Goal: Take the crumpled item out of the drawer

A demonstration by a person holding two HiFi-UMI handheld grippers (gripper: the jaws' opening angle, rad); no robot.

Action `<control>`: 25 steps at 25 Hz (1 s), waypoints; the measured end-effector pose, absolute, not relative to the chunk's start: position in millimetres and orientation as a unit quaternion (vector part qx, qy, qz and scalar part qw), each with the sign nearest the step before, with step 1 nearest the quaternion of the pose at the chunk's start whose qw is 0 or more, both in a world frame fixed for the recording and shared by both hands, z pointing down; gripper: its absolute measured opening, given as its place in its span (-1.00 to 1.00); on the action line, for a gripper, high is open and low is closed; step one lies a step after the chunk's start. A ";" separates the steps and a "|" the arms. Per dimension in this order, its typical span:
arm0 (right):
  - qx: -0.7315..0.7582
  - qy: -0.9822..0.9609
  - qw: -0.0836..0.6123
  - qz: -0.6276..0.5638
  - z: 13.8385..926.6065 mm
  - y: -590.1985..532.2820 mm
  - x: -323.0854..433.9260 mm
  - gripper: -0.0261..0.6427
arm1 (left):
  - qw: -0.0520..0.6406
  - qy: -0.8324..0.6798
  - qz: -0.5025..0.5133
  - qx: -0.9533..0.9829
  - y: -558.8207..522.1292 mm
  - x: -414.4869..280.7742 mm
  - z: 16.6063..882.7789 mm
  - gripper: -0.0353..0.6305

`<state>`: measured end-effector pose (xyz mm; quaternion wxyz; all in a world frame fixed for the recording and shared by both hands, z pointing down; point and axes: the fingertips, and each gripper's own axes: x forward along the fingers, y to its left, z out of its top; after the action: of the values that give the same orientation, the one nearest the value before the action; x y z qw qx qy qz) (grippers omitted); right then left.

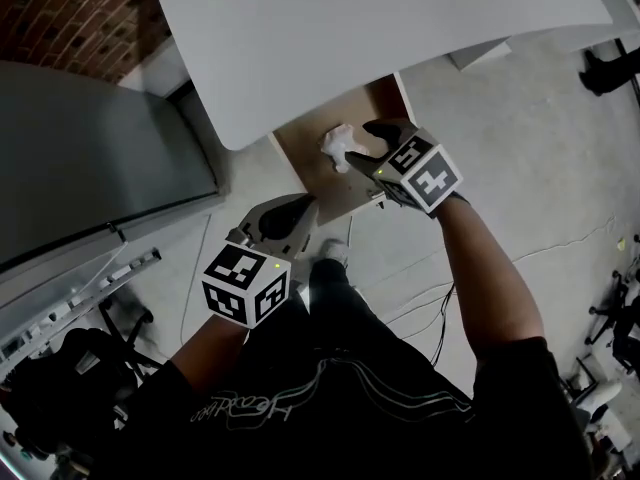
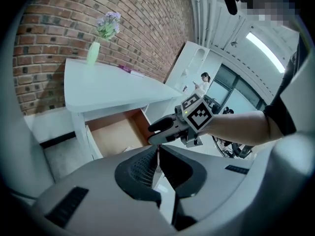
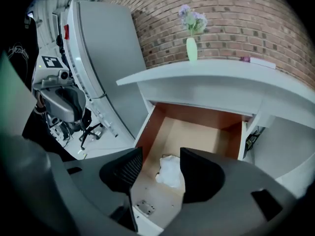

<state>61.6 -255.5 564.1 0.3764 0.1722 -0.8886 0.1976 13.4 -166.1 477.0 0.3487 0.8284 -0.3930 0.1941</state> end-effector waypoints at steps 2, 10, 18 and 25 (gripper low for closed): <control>0.158 -0.884 0.396 0.191 586.1 -259.5 59.1 -0.24 | 0.351 -0.395 0.190 0.828 -167.0 11.5 485.2 -0.80; 0.117 -0.857 0.468 0.180 671.7 -264.1 56.8 -0.22 | 0.374 -0.403 0.186 0.814 -160.9 -4.5 527.4 -0.80; 0.134 -0.840 0.487 0.199 721.0 -280.7 52.9 -0.22 | 0.393 -0.424 0.190 0.794 -160.7 -32.5 564.3 -0.80; 0.115 -0.834 0.497 0.211 748.9 -281.6 53.7 -0.23 | 0.392 -0.444 0.188 0.783 -167.9 -49.0 578.1 -0.80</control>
<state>53.7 -281.6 748.9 0.4975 0.1154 -0.8336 0.2105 -49.0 -167.9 578.1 0.3925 0.7834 -0.4439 0.1875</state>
